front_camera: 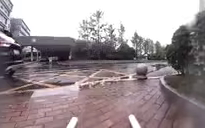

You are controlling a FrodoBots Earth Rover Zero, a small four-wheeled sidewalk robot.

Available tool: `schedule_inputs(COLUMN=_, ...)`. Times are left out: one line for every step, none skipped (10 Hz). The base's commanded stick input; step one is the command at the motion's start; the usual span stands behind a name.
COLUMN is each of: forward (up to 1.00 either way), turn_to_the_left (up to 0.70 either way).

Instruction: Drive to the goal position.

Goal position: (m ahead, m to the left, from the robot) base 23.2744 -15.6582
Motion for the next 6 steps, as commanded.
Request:
schedule_inputs(forward=0.0, turn_to_the_left=-0.45)
schedule_inputs(forward=0.0, turn_to_the_left=-0.45)
schedule_inputs(forward=0.0, turn_to_the_left=-0.16)
schedule_inputs(forward=0.0, turn_to_the_left=0.0)
schedule_inputs(forward=0.0, turn_to_the_left=0.0)
schedule_inputs(forward=0.45, turn_to_the_left=0.0)
